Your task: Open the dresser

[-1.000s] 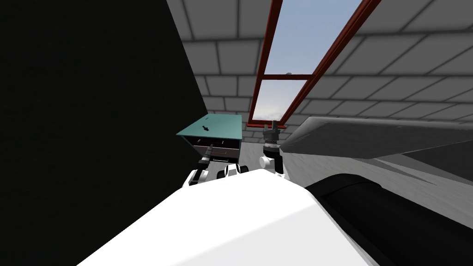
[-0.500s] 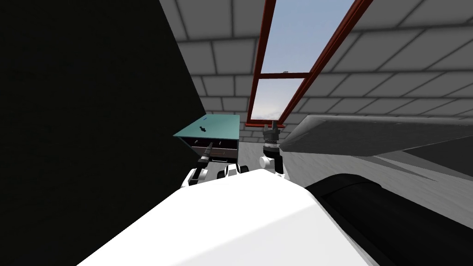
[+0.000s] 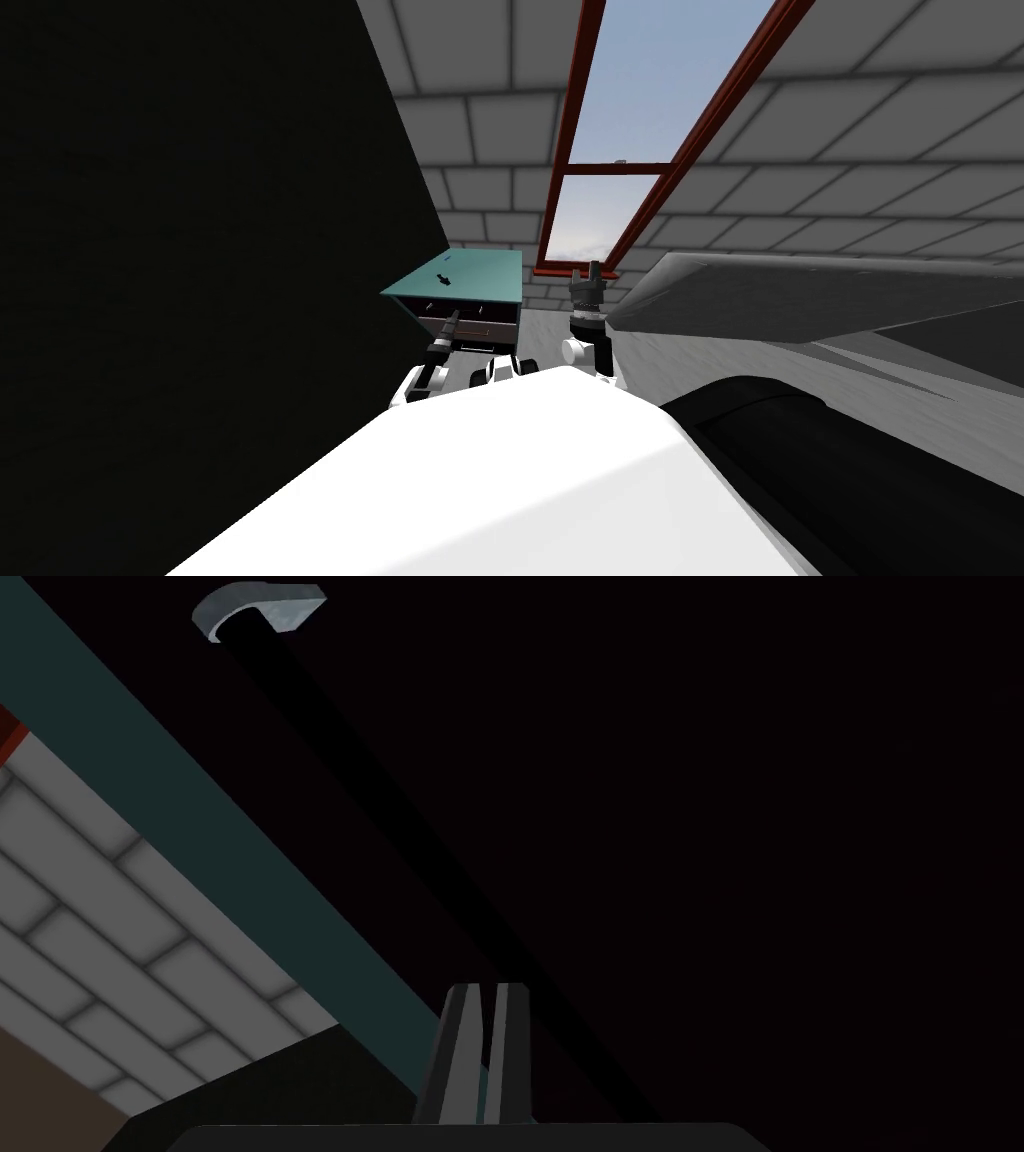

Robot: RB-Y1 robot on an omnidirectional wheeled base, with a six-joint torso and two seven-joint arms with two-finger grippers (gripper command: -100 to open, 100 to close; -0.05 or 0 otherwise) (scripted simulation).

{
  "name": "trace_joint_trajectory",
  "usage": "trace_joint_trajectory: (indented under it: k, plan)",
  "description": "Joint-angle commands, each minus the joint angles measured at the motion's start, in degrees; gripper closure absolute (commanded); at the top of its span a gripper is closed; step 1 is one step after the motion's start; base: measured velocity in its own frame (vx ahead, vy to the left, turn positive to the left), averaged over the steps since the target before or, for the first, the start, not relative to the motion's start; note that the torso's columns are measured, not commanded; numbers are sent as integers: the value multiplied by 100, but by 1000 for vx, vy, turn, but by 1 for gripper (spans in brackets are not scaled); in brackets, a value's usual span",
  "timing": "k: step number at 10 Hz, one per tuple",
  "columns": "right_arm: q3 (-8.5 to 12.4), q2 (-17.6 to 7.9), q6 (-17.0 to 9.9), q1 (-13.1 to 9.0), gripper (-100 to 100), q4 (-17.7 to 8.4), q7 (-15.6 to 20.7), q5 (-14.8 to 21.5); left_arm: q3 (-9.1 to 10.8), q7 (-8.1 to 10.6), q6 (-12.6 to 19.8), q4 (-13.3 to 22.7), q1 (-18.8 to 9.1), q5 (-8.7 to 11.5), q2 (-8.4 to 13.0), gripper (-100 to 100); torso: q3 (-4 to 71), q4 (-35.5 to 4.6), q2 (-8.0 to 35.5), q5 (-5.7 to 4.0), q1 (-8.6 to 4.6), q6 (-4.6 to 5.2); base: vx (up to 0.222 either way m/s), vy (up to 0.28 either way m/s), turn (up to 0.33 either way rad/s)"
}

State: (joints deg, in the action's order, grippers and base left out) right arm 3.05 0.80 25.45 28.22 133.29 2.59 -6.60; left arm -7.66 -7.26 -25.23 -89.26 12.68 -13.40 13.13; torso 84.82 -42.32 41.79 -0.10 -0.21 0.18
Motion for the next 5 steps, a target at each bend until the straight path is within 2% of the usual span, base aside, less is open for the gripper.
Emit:
trace_joint_trajectory:
  k: [1,3,5]
  plan:
    - [0,0,0,0,0,0,0,0,16,-47,-164,144,-10,-3,-45,100,13,20,-20,12,24,-1,-54,8,7]
    - [1,-1,0,0,0,0,0,0,-19,18,-52,-102,79,-5,30,100,-17,7,35,15,34,-16,-71,16,29]
    - [1,-1,0,-2,0,0,0,0,-37,51,-20,-230,137,-6,75,100,-55,-9,95,13,31,-17,-180,48,30]
